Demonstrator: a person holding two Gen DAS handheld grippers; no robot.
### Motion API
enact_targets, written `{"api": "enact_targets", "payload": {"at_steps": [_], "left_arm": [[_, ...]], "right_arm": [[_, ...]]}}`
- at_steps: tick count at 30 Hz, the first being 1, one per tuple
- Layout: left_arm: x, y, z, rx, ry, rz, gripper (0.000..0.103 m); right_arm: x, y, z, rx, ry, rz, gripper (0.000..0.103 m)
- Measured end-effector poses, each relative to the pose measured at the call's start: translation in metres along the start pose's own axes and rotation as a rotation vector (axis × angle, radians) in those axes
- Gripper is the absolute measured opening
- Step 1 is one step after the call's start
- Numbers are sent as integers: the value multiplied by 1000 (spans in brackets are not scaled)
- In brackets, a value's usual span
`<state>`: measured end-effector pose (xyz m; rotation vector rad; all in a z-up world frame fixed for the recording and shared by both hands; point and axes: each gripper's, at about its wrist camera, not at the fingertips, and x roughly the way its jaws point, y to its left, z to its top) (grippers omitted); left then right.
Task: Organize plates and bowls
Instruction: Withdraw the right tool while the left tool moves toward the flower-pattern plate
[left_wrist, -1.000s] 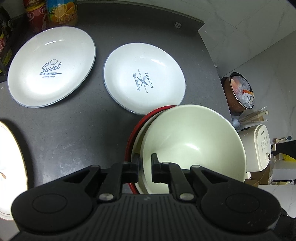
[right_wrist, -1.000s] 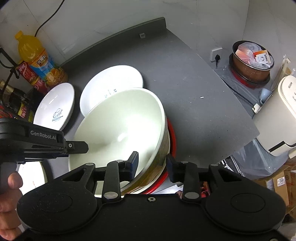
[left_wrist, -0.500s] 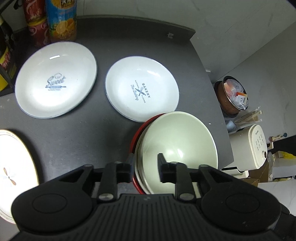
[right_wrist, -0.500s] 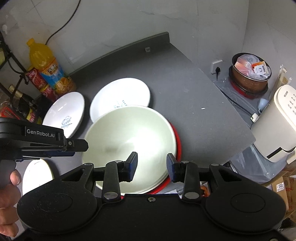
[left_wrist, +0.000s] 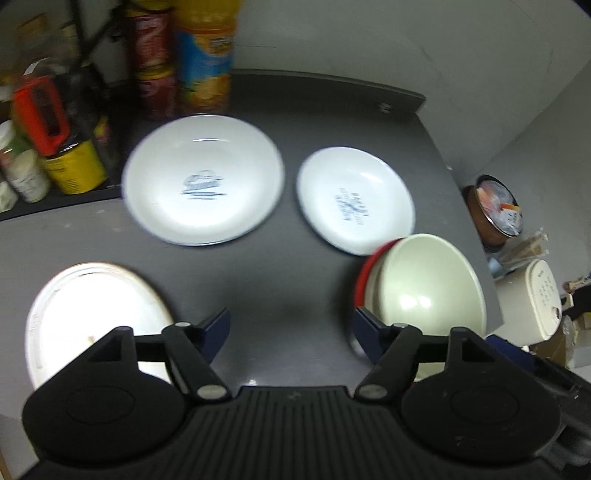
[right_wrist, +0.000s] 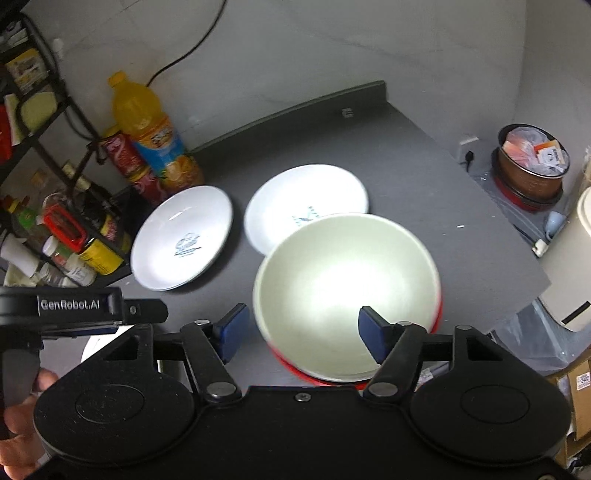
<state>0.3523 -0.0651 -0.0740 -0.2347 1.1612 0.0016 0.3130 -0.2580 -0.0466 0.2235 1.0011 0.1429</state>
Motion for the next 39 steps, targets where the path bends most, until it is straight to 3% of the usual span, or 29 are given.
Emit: {"api": "enact_targets", "payload": {"at_steps": [4,19,26,39], "left_arm": [[-11,28,-8,-24,-9,28,74],[-55,104,-40,-105,-85,85,77],[-69,122,-50,-126,-121,111,86],[-63,137,-42,-193,-127,129,86]], "right_arm": [[-3,18,-8,-23,-16,18,80],[-12,83,-31,-129,-35,76,96],[-10,105,-32,-192,-26,92,99],[16,122,-12,-273,-3,135,102]]}}
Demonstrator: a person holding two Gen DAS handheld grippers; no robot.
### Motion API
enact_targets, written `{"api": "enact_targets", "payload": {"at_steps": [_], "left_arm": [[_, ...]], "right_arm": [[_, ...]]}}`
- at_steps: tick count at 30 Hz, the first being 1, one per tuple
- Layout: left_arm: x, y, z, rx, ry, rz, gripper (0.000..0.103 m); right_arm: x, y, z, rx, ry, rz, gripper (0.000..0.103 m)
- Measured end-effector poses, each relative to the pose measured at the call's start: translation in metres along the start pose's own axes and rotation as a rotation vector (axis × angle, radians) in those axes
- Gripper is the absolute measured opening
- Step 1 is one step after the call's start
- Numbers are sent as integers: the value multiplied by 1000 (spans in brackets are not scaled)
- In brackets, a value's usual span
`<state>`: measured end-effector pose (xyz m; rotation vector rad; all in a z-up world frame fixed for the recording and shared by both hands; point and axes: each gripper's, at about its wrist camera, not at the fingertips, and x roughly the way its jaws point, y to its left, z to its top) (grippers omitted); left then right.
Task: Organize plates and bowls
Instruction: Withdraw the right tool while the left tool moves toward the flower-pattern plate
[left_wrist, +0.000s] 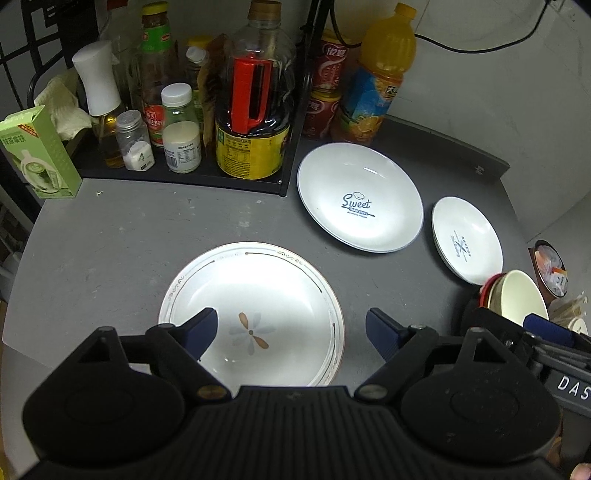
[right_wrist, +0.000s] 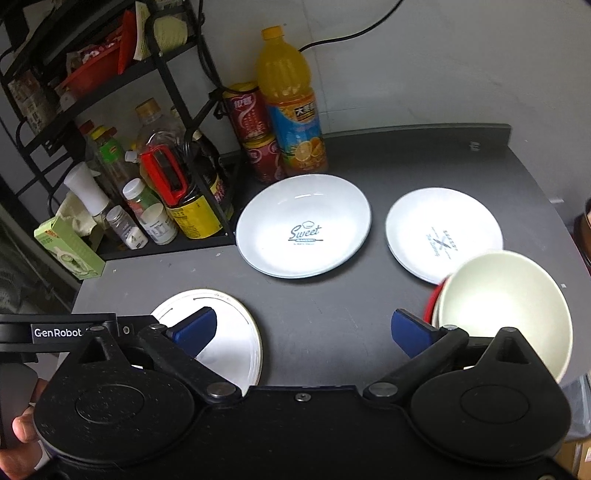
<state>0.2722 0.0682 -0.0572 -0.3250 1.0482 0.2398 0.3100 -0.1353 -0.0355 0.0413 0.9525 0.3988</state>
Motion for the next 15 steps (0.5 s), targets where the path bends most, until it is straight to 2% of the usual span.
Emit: {"api": "enact_targets", "payload": {"at_steps": [15], "left_arm": [[40,-13,40,-114,11,41,86]], "right_arm": [[53,-18,52,-126,68,72,102]]}}
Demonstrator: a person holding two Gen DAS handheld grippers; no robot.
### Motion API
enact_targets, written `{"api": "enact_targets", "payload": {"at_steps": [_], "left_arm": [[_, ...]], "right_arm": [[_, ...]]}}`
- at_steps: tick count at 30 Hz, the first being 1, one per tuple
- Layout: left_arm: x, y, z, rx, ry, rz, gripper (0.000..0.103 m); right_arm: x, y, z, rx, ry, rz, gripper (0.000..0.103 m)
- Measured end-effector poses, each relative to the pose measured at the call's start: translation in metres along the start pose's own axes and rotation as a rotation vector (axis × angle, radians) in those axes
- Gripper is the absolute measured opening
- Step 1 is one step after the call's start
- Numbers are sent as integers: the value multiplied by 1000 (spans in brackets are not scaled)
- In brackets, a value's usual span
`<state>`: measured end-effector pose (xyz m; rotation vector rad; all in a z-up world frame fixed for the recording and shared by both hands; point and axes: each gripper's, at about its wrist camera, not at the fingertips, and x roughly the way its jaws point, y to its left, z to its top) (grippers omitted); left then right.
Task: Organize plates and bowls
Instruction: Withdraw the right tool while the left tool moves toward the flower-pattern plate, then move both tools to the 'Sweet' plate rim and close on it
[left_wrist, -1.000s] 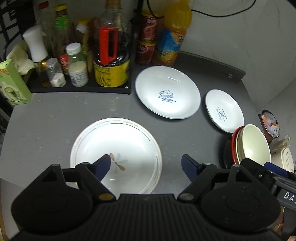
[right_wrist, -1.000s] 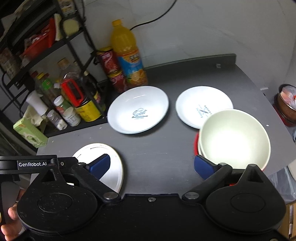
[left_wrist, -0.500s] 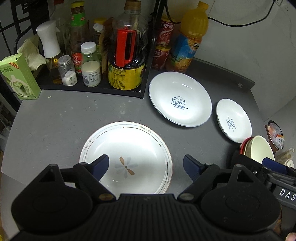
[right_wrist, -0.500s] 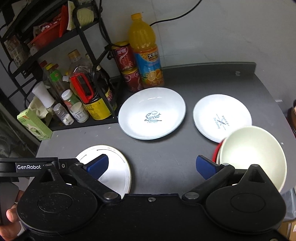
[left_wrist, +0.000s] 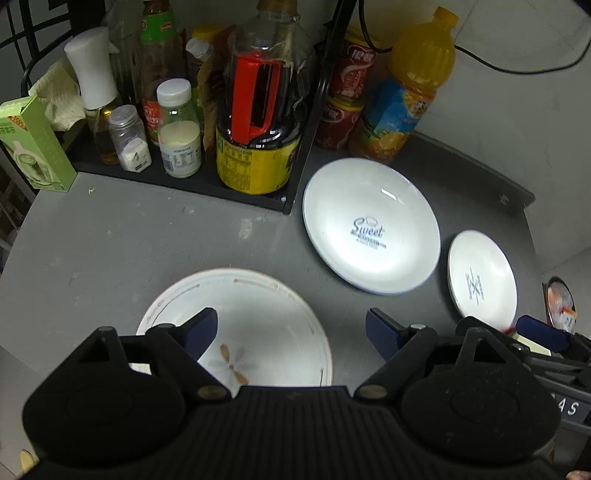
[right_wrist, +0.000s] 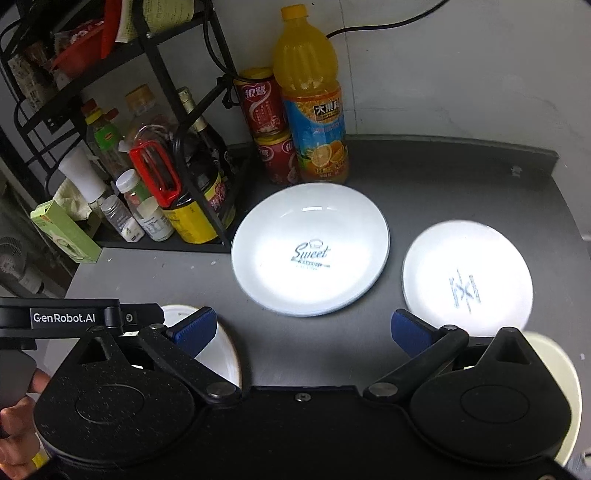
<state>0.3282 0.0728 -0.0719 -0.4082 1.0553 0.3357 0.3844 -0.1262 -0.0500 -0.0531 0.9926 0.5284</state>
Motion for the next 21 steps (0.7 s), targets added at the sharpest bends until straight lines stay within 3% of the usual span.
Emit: {"api": "enact_targets", "payload": {"at_steps": [5,10,15,21], "left_arm": [[14,-6,13,-60,-10,3,86],[34,-11,23,-120,-4,9,83],[55,-13,32,-184,1,10,81],[85,-13,42,-268,18,10,70]], "right_arm": [[21,-10,20,-38,12,24,100],[44,-23,39,-64,40,44,87],[68,-37,58,-78,78,53,82],[99,-45,74,-116,114,51,79]]}}
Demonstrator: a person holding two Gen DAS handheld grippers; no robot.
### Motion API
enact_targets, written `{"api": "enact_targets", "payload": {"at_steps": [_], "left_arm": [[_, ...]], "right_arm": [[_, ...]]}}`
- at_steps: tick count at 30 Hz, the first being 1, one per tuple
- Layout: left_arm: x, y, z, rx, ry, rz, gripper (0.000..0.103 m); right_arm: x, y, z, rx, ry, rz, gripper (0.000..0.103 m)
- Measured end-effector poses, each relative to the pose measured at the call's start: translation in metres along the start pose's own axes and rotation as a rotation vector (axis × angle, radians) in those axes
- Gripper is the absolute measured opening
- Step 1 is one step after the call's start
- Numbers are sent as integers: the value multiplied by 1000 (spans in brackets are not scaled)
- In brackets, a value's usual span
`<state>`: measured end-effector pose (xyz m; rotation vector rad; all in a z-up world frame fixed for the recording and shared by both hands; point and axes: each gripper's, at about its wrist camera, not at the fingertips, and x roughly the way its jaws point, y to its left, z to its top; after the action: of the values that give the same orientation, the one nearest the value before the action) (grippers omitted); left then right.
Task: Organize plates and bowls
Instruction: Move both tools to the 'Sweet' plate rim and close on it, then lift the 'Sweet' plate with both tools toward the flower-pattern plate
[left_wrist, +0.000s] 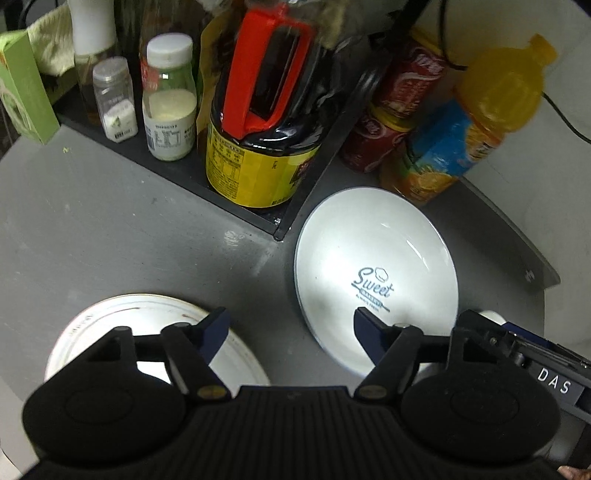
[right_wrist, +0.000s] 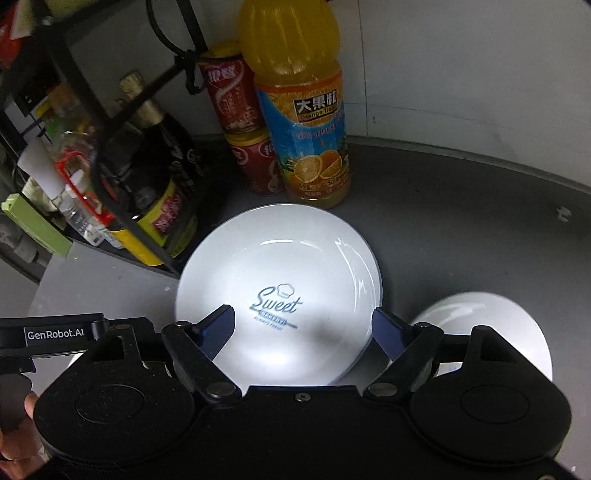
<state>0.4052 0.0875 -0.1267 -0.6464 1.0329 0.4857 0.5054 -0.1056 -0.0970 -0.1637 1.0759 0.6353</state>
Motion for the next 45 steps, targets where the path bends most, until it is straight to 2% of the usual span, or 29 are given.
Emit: {"api": "enact_targets", "payload": {"at_steps": [6,12,15,16,19,26,30,34,39,45], "left_arm": [[30,-1,7,-67,27,8,55],[54,3,9,-104,67,34,40],[63,6,9,-125,76,45,33],[66,7,9,-132,82,45,30],[74,6,10,-146,90,33,27],[86,2,10,-155,105,16,19],[89,2,9,-166,105,7,16],[86,3,11,-177,107,-7,9],[81,4,10,-170,104,-16,7],[82,6,12,-190,113,-25,7]], "right_arm": [[29,-11,10,-22,45,7,69],[51,-27,15,11,82,23,56],[61,-31,16,15,97,29,55],[64,-32,16,13,101,27,52],[73,-35,17,19,112,42,42],[88,-39,18,31,140,66,30],[86,-41,20,34,133,60,28],[68,-48,28,60,84,63,28],[57,-62,35,87,56,51,30],[61,-76,31,134,75,29,30]]}}
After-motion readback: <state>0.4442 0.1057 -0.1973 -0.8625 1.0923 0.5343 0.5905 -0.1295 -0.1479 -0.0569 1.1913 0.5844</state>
